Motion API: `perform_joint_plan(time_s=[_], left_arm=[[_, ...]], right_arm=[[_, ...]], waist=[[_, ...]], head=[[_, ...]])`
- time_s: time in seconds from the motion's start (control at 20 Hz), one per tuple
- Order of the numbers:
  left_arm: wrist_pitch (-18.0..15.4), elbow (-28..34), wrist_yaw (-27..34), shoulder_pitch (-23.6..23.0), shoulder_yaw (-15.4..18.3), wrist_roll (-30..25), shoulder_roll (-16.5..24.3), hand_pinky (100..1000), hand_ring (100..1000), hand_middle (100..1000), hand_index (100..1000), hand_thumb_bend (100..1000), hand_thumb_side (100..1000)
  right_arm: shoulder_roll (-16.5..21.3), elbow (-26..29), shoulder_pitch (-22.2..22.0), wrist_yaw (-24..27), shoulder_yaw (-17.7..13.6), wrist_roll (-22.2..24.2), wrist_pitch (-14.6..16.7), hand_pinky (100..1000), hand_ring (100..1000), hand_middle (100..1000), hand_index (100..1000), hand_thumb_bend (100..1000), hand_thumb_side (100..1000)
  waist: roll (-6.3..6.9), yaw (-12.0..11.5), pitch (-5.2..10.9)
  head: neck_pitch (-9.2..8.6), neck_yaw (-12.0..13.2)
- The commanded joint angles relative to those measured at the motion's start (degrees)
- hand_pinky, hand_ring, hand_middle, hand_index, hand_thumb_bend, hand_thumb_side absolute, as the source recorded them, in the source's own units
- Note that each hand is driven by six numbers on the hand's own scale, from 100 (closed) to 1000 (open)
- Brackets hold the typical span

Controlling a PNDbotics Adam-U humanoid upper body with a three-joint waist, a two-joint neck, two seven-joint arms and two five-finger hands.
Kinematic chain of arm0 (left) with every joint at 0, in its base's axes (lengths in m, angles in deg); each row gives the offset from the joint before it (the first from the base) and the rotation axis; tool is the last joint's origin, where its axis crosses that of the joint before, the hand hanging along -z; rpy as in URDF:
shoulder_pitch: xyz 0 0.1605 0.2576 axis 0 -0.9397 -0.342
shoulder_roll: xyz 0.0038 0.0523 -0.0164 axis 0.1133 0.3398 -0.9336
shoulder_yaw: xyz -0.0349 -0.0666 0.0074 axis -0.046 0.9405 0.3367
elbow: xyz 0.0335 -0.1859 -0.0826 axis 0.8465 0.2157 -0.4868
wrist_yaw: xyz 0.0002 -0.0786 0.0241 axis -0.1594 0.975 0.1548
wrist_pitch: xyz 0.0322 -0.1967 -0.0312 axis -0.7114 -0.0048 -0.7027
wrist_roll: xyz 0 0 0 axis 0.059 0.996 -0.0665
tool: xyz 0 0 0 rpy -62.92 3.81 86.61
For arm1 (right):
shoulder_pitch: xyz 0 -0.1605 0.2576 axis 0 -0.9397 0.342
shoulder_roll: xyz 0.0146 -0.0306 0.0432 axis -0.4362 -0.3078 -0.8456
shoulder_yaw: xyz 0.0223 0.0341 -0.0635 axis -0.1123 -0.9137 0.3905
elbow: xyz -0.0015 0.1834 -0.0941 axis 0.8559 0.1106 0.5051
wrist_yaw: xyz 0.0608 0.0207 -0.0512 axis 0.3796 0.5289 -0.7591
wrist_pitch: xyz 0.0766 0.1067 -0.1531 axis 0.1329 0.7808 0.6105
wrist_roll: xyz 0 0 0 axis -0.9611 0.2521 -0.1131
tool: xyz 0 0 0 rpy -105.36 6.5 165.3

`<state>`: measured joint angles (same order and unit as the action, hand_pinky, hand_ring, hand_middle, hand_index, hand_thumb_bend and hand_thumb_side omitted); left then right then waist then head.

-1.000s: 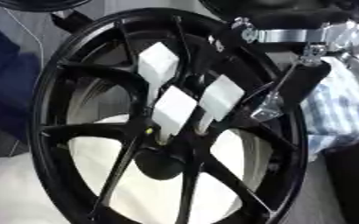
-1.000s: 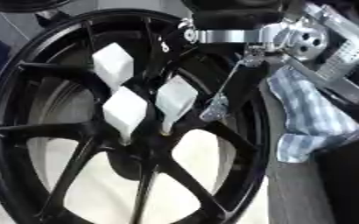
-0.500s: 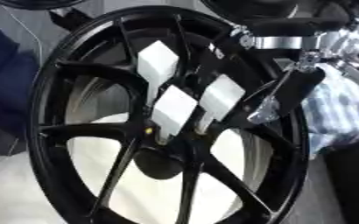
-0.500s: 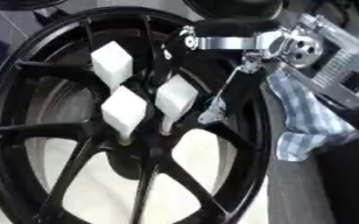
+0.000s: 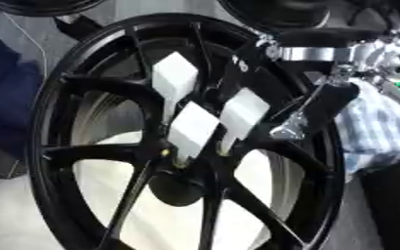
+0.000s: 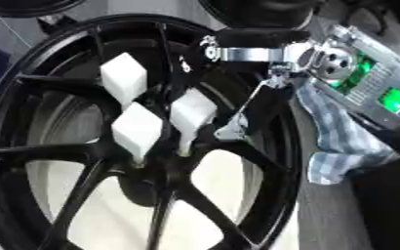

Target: Pull the pin out of the wheel hub.

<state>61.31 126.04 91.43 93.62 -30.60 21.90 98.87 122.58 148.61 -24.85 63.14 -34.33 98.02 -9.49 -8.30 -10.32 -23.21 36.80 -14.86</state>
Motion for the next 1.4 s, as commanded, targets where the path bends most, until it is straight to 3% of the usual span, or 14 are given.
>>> perform_joint_plan(time_s=[0.05,0.25,0.5,0.75,1.1,1.4], left_arm=[[-0.2,1.0,-0.3,0.5,0.3,0.0,0.7,894,754,623,774,100,727],[-0.1,1.0,-0.5,0.4,0.3,0.1,0.6,894,755,623,774,100,727],[-0.1,1.0,-0.6,0.4,0.3,0.1,0.5,895,755,623,776,100,729],[0.1,1.0,-0.7,0.4,0.4,0.2,0.6,895,756,624,777,101,730],[0.1,1.0,-0.6,0.1,0.6,0.4,0.8,895,756,623,778,103,728],[0.1,1.0,-0.6,-0.4,0.9,0.6,1.0,895,757,623,779,106,724]], right_arm=[[1.3,0.1,0.3,0.2,-0.8,0.8,0.4,764,763,704,705,271,100],[1.2,0.0,0.2,0.8,-0.7,1.5,0.7,758,754,663,670,219,100],[1.0,-0.1,0.5,2.7,-0.7,0.6,0.3,736,724,512,520,100,100],[0.9,-0.7,0.9,5.9,-0.9,-2.5,-1.1,696,645,361,357,100,100],[1.5,0.4,1.6,9.4,-1.6,-6.1,-2.7,662,588,288,268,255,100],[3.3,0.7,1.6,12.9,-3.1,-6.3,-3.4,638,565,268,245,334,100]], waist=[[0.31,-0.2,0.78],[0.28,-0.3,0.58],[0.23,-0.3,0.48],[0.10,-0.2,0.60],[0.03,-0.1,1.08],[0.06,0.6,1.78]], head=[[-1.14,-0.4],[-1.25,-0.4],[-1.22,-0.5],[-0.94,-0.4],[-0.53,-0.5],[-0.04,-0.2]])
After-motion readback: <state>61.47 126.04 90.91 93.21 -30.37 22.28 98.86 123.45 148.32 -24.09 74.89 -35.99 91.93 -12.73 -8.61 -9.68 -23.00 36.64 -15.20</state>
